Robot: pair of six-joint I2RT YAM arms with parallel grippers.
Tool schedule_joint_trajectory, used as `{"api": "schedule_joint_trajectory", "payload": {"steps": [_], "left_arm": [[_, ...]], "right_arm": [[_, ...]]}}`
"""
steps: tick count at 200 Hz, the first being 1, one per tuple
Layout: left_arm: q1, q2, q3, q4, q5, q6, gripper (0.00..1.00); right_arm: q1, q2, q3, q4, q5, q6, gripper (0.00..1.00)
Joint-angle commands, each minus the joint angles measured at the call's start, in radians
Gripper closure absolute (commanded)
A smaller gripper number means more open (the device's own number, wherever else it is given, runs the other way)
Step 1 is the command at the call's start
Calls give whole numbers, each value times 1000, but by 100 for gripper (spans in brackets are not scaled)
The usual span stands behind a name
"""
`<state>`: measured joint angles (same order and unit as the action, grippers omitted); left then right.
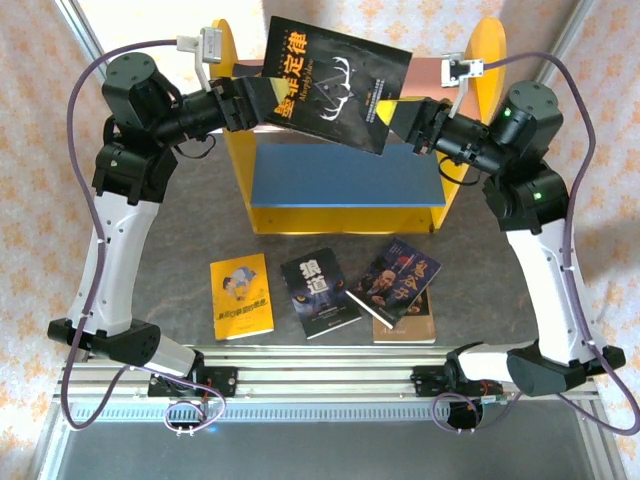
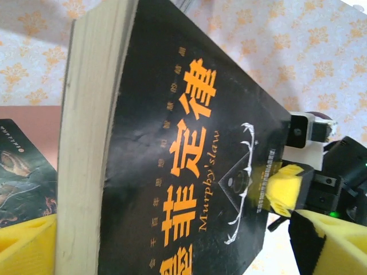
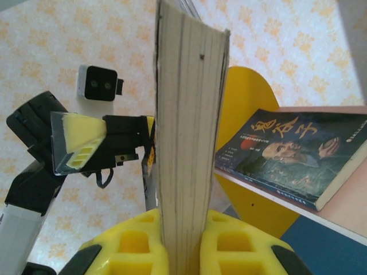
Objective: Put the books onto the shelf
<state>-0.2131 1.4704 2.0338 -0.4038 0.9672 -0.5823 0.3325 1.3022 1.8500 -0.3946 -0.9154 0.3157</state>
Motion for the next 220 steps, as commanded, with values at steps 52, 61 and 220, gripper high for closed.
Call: {"api": "schedule_joint_trajectory", "payload": {"steps": [52, 61, 220], "left_arm": [[15, -16, 9, 31, 79, 10, 23], [14, -17, 10, 30, 82, 14, 27], [20, -129, -122, 216, 30, -69, 100]], "right_arm": [[-5, 17, 83, 55, -112, -17, 100], [-5, 17, 83, 53, -109, -19, 100], [-5, 21, 10, 142, -72, 87, 65]]}}
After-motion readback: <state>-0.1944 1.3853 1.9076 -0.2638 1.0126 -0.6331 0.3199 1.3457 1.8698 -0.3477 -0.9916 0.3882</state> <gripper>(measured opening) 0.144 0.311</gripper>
